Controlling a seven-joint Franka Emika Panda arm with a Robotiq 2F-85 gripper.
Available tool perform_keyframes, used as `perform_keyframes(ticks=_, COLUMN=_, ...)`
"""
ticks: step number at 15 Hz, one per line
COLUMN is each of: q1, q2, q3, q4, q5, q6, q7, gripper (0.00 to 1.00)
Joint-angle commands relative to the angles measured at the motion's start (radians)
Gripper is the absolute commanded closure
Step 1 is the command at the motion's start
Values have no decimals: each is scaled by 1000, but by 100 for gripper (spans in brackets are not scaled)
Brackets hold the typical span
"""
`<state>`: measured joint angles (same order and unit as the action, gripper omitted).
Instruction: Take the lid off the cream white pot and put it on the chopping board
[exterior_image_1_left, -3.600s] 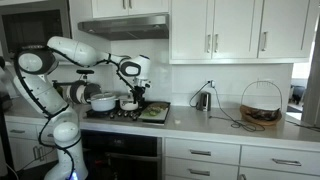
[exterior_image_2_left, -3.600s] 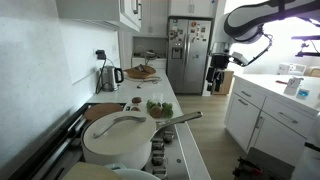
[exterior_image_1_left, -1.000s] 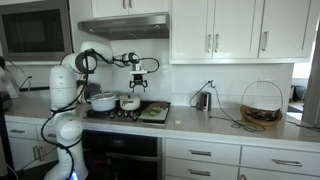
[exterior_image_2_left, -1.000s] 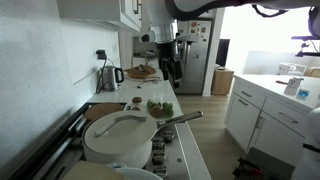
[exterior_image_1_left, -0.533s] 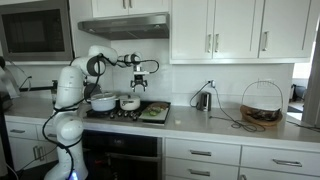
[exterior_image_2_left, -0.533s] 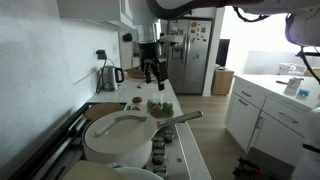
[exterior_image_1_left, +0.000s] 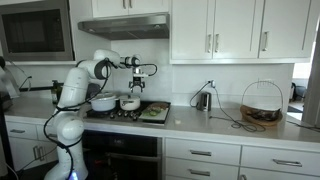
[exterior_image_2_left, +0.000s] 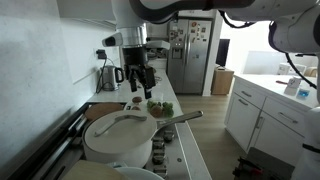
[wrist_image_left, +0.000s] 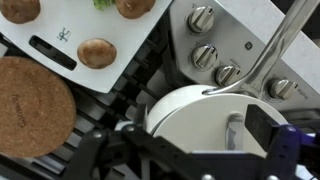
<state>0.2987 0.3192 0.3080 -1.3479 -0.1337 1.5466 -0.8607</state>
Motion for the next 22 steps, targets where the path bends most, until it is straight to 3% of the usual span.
perform_keyframes(ticks=1, q1=22, q2=59, q3=18, q4=84, q5=35, q6=-18, q7=-22, gripper=0)
perform_keyframes(ticks=10, q1=66, q2=105, q3=39, q4=127, q5=132, q6=-40, q7=45, gripper=0)
perform_keyframes(ticks=15, q1=66, q2=70, q3=43, q4=64, q5=186, q6=7, q7=93, gripper=0)
perform_keyframes(ticks=22, q1=70, q2=49, q3=37, q4=-51, q5=159, q6=142, q7=142, gripper=0)
